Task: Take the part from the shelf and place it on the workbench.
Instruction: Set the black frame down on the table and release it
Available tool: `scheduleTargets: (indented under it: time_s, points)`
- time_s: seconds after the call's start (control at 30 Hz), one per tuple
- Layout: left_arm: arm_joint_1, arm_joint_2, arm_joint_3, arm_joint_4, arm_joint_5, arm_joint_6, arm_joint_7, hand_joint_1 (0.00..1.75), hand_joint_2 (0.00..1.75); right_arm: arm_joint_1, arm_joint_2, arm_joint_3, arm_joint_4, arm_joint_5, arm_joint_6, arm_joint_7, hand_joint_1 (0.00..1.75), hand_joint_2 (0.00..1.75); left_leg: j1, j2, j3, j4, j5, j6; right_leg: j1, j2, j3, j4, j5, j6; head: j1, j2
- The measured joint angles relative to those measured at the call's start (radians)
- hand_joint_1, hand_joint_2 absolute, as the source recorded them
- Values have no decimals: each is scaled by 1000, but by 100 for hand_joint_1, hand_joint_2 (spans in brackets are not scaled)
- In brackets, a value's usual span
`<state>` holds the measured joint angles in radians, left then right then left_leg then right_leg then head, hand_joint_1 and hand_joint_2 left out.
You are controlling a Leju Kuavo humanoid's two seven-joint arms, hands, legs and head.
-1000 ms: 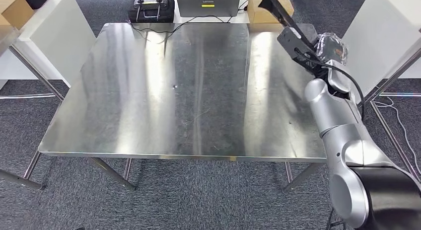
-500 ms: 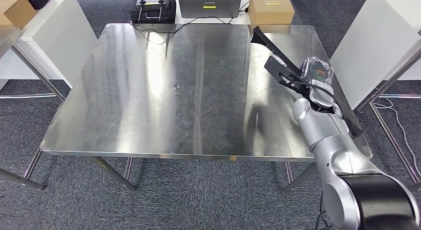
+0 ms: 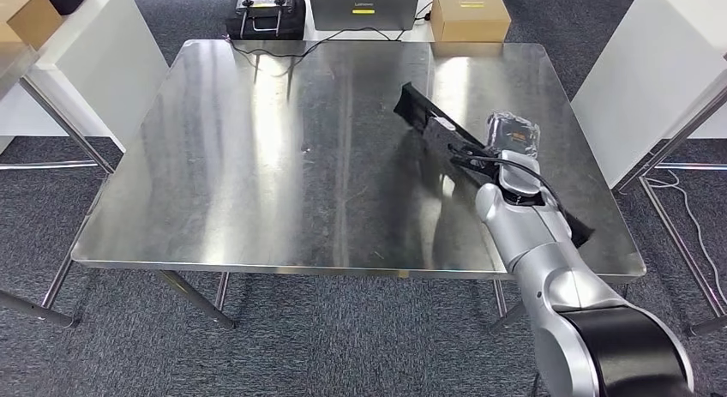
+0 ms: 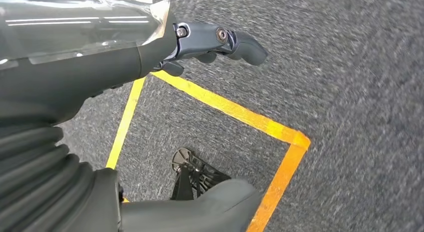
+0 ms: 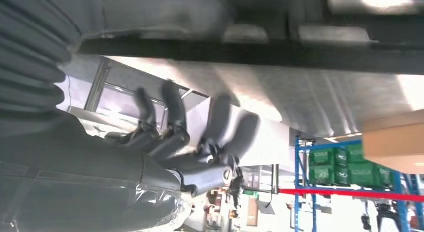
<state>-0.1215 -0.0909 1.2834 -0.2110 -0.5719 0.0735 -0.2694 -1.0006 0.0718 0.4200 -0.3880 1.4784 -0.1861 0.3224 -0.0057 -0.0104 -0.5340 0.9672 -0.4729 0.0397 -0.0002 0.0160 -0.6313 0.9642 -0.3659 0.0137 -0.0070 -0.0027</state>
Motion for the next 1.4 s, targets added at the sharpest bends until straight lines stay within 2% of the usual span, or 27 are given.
scheduleTargets:
  time_s: [0.43,0.73,1.17,1.27,1.4]
  points:
    - [0,-2,16,0,8,18,5,0,0,3,49,-5,-1,49,18,-27,0,0,0,0,0,0,0,0,0,0,0,0,0,0,0,0]
    - [-1,-7,32,0,30,40,5,0,0,3,113,-35,-1,69,37,-73,0,0,0,0,1,0,0,0,0,0,0,0,0,0,0,0]
    - [0,-7,37,0,27,40,-7,0,0,22,142,-174,-55,-31,-24,-211,0,0,-1,1,1,0,0,0,0,0,1,0,0,0,0,0]
    - [0,-7,37,0,35,41,-21,0,0,56,154,-215,-120,-116,-85,-304,0,0,0,0,1,0,0,0,0,0,1,0,0,0,0,0]
    - [0,-11,38,-1,52,64,-43,0,0,200,189,-270,-387,-408,-98,-531,0,0,0,-1,1,0,0,0,0,-1,1,0,0,0,0,0]
